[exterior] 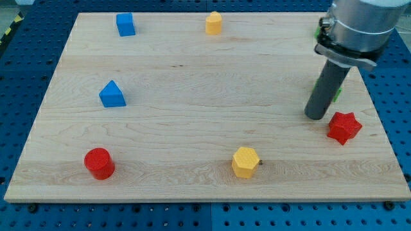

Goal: Place the red star right to the yellow hexagon

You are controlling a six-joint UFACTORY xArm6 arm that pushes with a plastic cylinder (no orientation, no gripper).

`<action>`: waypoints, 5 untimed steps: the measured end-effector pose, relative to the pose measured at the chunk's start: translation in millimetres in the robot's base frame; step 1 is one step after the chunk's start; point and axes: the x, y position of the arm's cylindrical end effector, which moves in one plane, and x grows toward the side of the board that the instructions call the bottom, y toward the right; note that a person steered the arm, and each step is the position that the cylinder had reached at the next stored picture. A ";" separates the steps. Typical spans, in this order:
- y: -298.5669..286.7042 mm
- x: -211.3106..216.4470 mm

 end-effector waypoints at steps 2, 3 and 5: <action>71.8 43.4; 74.3 52.8; 34.9 21.5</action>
